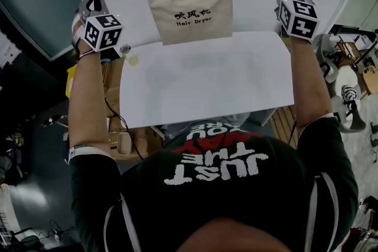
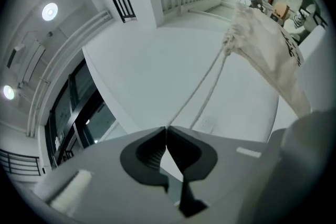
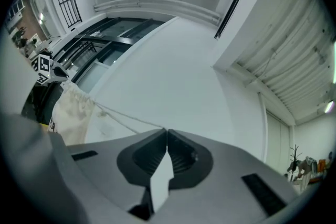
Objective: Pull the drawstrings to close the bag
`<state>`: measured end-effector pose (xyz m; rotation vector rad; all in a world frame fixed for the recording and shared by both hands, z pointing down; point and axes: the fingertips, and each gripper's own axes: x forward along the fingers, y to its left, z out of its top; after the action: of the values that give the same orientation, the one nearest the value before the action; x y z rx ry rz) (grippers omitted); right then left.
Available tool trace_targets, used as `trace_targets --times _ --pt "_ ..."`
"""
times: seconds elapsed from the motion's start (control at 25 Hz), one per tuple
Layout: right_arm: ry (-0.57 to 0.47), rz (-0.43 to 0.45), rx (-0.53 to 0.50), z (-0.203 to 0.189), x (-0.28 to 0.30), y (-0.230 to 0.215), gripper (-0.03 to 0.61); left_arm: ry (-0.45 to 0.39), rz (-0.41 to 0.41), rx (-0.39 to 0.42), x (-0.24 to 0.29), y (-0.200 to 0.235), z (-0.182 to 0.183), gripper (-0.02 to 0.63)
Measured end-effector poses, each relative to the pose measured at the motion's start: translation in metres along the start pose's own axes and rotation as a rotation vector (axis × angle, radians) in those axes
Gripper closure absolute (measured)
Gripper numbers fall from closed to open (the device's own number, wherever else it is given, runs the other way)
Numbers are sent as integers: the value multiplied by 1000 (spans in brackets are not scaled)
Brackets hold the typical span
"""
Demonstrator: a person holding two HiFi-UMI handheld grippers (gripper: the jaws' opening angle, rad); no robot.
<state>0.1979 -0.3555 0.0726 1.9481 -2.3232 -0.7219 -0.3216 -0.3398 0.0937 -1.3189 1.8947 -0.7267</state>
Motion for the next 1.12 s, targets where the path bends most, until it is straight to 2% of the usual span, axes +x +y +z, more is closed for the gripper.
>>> trace_targets --times 0.12,0.36,0.76,0.88,1.04,1.12 --pt "9 -10 33 -6 -3 -8 568 27 -19 -47 0 2 -7 600" --pt "18 -5 30 -8 0 -7 568 21 -24 -28 1 0 -3 600" --pt "11 30 64 -12 -2 -6 566 18 -19 -98 -5 5 -1 600" --pt "17 33 102 -15 -1 -9 566 29 -24 -108 -5 4 -5 600" --pt "30 5 197 -25 3 -24 568 74 -49 -186 2 1 -16 600" --pt "37 1 205 -28 6 -23 568 88 -66 -197 6 -4 -21 600"
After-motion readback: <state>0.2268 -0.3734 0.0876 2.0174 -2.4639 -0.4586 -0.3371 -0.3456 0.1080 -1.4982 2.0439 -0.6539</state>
